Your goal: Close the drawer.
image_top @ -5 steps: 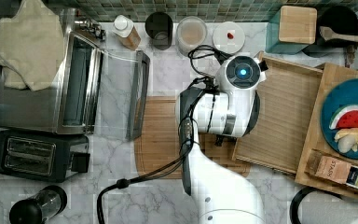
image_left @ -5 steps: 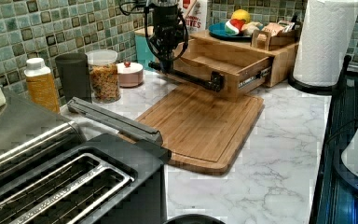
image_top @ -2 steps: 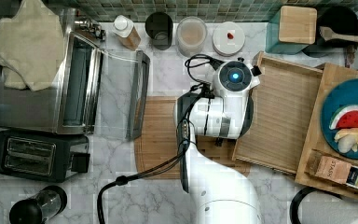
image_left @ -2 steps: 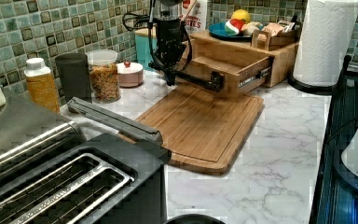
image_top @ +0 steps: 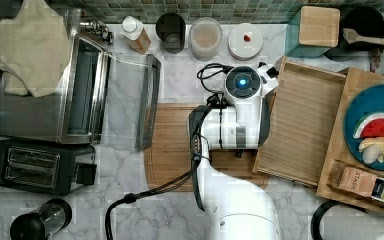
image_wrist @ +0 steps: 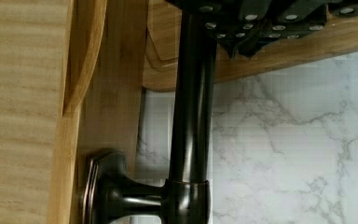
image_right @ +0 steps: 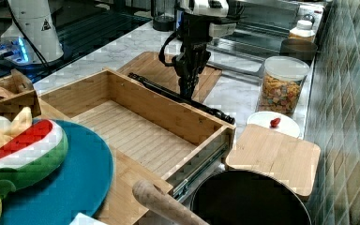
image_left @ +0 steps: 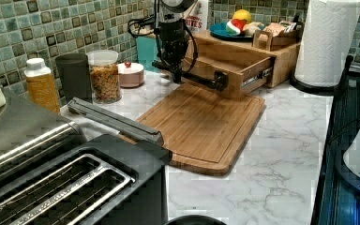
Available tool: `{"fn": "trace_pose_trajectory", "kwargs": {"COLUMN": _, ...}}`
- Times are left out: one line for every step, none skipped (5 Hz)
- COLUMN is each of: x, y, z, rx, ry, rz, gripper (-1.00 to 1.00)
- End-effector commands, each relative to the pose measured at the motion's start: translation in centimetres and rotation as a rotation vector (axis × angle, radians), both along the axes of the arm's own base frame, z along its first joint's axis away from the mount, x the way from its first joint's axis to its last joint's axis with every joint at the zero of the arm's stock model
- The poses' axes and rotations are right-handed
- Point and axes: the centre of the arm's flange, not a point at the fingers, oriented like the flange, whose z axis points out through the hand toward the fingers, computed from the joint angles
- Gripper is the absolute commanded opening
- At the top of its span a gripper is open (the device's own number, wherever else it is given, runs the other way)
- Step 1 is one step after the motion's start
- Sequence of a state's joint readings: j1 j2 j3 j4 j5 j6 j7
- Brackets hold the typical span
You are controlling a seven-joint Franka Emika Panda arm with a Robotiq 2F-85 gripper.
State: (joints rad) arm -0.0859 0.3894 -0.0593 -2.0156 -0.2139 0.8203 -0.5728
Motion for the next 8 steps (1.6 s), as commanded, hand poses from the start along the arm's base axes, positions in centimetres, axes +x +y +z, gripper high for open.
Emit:
{"fn": "trace_pose_trajectory", "kwargs": {"x": -1.8, "y": -13.8, "z": 7.4, "rx": 0.01, "ry": -0.076, "rz": -0.051, "gripper": -1.0}}
{"fn": "trace_pose_trajectory", "kwargs": {"x": -3.0, "y": -18.0, "z": 9.3, "rx": 0.01, "ry": -0.077, "rz": -0.057, "gripper": -1.0}}
{"fn": "trace_pose_trajectory", "kwargs": {"x": -3.9, "y": -21.0, "z": 9.6, "rx": 0.026, "ry": -0.099, "rz": -0.063, "gripper": -1.0}}
{"fn": "trace_pose_trajectory", "kwargs": {"x": -4.6, "y": -23.7, "z": 9.4, "rx": 0.029, "ry": -0.087, "rz": -0.067, "gripper": -1.0}}
{"fn": "trace_pose_trajectory", "kwargs": {"x": -7.0, "y": -26.7, "z": 9.4, "rx": 0.0, "ry": -0.121, "rz": -0.113, "gripper": -1.0}}
{"fn": "trace_pose_trajectory", "kwargs": {"x": -9.1, "y": -29.9, "z": 10.0, "rx": -0.044, "ry": -0.079, "rz": -0.159, "gripper": -1.0}}
{"fn": "trace_pose_trajectory", "kwargs": {"x": -11.4, "y": -32.8, "z": 9.7, "rx": -0.1, "ry": -0.095, "rz": -0.188, "gripper": -1.0}}
{"fn": "trace_pose_trajectory", "kwargs": {"x": -12.7, "y": -34.1, "z": 9.9, "rx": -0.132, "ry": -0.073, "rz": -0.206, "gripper": -1.0}}
